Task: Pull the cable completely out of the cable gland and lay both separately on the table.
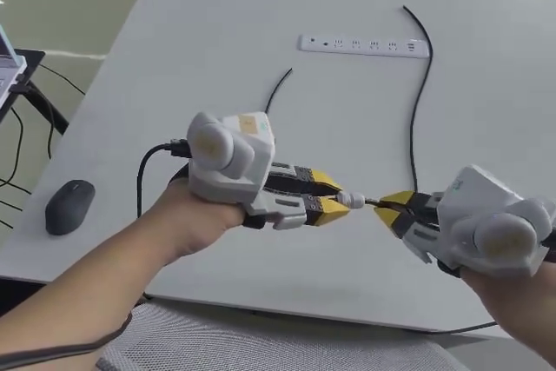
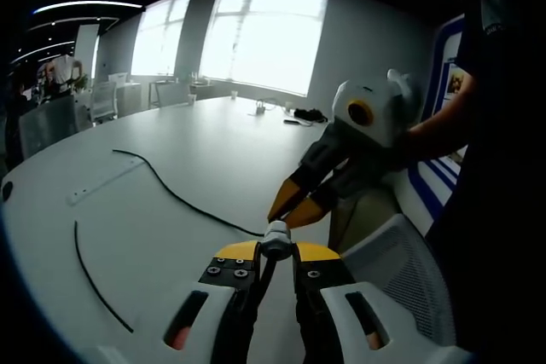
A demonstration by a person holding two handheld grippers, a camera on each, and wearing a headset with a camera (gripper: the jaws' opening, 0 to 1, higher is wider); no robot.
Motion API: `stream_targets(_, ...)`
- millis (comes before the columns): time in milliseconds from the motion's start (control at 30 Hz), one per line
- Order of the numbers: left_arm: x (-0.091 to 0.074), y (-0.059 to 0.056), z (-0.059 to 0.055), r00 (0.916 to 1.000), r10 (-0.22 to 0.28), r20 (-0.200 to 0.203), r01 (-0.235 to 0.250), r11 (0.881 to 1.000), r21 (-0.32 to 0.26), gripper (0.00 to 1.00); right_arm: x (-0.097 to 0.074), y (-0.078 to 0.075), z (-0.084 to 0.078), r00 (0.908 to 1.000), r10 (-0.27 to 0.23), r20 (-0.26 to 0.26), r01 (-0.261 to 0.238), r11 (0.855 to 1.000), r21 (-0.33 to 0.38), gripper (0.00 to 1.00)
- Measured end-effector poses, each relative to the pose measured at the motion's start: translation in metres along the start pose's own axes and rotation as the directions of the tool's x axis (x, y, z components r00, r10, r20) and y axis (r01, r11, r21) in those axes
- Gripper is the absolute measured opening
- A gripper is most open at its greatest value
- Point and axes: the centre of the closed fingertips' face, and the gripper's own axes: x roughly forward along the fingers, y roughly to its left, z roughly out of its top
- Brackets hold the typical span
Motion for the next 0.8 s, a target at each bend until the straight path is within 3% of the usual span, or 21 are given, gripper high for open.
stream_targets(400,0.001,-0.001,0.0,1.0,-0.002,0.003,0.002,1.0,-0.002,0.15,0.0,-0.015,-0.023,0.9985,-0.042,-0.036,0.047,0.985,0.169,0.0)
stream_targets(700,0.002,-0.003,-0.002,1.0,-0.005,-0.003,0.005,1.0,0.004,0.15,0.001,-0.02,-0.042,0.9966,-0.056,-0.061,0.072,0.948,0.311,0.0)
stream_targets(733,0.002,-0.003,-0.002,1.0,-0.005,-0.003,0.005,1.0,0.005,0.15,0.001,-0.02,-0.044,0.9969,-0.053,-0.058,0.07,0.933,0.353,0.0)
stream_targets(800,0.002,-0.004,-0.002,1.0,-0.006,-0.004,0.006,1.0,0.005,0.15,0.001,-0.021,-0.049,0.9964,-0.051,-0.068,0.073,0.922,0.381,0.0)
